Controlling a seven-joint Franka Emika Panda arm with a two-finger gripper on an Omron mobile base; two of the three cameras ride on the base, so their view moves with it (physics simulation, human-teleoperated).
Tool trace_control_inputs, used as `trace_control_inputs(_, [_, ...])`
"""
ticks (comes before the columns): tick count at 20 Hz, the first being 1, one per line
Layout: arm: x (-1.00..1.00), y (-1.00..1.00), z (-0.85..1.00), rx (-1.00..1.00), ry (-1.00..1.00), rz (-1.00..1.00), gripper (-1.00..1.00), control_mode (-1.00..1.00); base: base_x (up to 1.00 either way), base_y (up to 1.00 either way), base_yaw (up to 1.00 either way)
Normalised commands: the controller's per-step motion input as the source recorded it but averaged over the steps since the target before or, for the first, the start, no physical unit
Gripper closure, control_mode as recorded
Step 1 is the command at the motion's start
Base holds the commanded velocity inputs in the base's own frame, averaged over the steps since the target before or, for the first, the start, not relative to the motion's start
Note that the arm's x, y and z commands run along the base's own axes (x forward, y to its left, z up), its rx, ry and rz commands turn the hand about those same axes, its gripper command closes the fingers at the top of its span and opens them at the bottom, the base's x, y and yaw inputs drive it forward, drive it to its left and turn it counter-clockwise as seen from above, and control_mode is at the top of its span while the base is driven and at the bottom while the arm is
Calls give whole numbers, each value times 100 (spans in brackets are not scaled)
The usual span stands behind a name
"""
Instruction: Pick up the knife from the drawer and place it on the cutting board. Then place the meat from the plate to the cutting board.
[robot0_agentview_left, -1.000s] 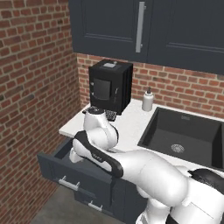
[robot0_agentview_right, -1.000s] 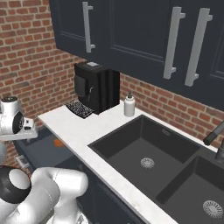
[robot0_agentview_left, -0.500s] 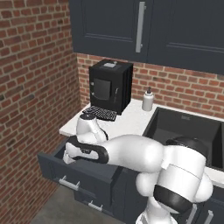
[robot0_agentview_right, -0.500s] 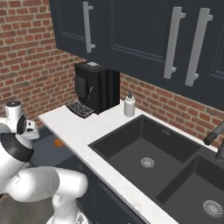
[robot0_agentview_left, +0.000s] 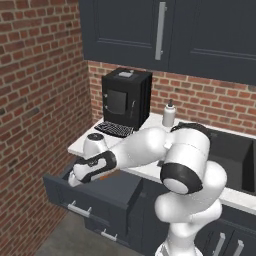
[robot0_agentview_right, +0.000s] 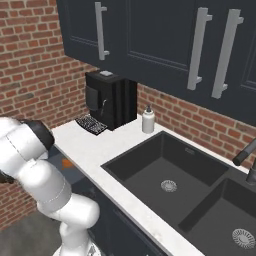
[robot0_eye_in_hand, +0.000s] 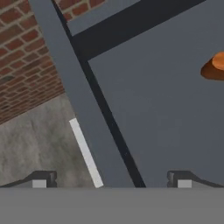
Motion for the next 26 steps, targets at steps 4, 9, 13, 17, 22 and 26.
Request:
trace_control_inputs(4, [14,25,-23,-2,0,0,-100,-100,0,0,0])
trace_control_inputs(9, [0,11,-29,-3,0,0,-100,-100,0,0,0])
trace_control_inputs(13, [3,12,-27,-1,0,0,-100,-100,0,0,0])
trace_control_inputs(17, [6,0,-15,0,0,0,-100,-100,0,0,0])
trace_control_inputs(22, [6,0,-17,0,0,0,-100,-100,0,0,0])
trace_control_inputs(26, [7,0,-25,0,0,2,-100,-100,0,0,0])
